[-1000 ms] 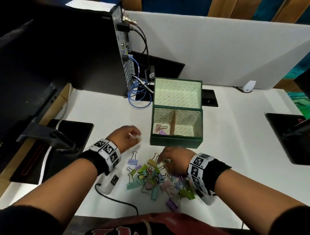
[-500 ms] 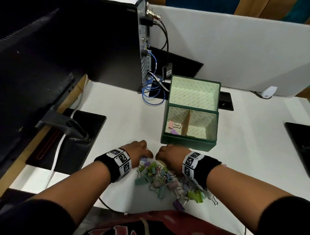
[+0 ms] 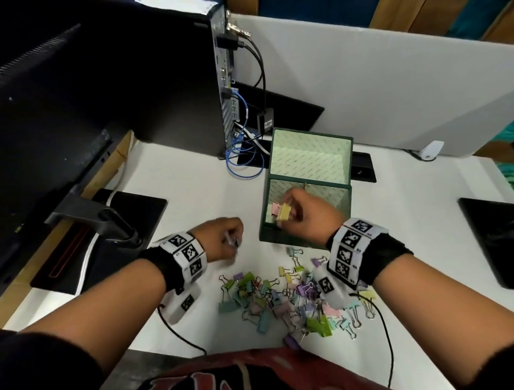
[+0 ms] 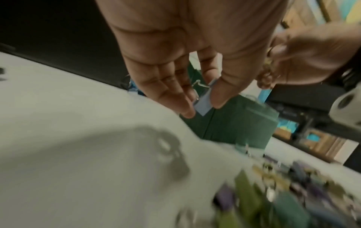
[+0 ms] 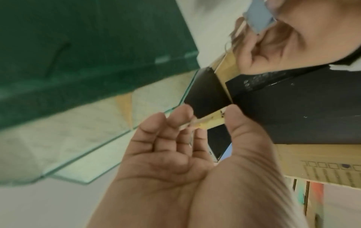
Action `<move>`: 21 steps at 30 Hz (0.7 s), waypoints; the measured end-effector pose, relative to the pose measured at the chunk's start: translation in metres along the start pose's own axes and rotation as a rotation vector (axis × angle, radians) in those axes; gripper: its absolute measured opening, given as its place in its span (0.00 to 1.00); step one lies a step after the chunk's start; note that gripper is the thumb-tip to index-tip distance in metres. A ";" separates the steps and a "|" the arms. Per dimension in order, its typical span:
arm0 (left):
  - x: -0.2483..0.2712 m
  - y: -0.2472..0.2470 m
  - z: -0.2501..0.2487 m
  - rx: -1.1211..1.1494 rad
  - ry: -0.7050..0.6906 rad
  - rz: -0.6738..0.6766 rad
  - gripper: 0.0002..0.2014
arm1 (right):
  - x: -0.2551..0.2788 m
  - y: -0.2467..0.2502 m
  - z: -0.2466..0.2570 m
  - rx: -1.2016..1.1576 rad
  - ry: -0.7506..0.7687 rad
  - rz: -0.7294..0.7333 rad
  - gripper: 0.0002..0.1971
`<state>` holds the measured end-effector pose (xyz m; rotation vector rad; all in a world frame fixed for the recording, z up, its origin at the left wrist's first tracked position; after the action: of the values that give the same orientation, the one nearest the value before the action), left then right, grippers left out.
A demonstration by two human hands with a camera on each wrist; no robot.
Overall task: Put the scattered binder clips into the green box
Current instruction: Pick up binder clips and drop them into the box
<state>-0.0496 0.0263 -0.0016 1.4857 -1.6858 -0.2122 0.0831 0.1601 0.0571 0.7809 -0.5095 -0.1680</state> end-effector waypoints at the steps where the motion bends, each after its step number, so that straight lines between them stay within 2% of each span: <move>1: -0.001 0.009 -0.011 0.042 -0.031 -0.028 0.17 | -0.001 0.007 -0.001 -0.004 -0.010 -0.056 0.19; 4: -0.010 0.030 -0.039 0.116 -0.104 -0.114 0.16 | -0.004 0.017 -0.009 -0.024 -0.043 -0.149 0.26; 7: -0.025 0.044 -0.060 0.127 -0.158 -0.193 0.16 | -0.001 0.014 -0.020 0.005 -0.076 -0.159 0.28; 9: -0.035 0.047 -0.067 0.106 -0.137 -0.220 0.14 | 0.006 0.008 -0.025 0.060 -0.078 -0.116 0.27; 12: -0.042 0.041 -0.066 0.150 -0.103 -0.208 0.19 | 0.016 0.000 -0.029 0.172 -0.059 -0.085 0.20; 14: -0.039 0.036 -0.060 0.178 -0.087 -0.194 0.21 | 0.020 -0.009 -0.029 0.225 -0.049 -0.029 0.16; 18: -0.016 0.024 -0.030 0.188 -0.071 -0.214 0.14 | 0.024 -0.037 -0.023 0.263 0.038 0.198 0.09; 19: -0.007 0.018 -0.020 0.164 -0.065 -0.210 0.13 | 0.024 -0.045 -0.022 0.269 0.061 0.251 0.10; 21: 0.013 0.004 -0.001 0.079 -0.050 -0.150 0.16 | 0.021 -0.058 -0.019 0.294 0.075 0.333 0.11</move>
<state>-0.0503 0.0166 0.0076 1.6809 -1.6392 -0.2682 0.1132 0.1241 0.0122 0.9718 -0.5926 0.2492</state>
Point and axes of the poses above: each hand's wrist, its own x-axis away from the middle knuckle, its own y-axis out of the back of the hand, z = x × y, the point moved 5 cm from there along -x, towards the middle knuckle, and after that the axes turned 13 degrees about z, right-handed, at the moved point
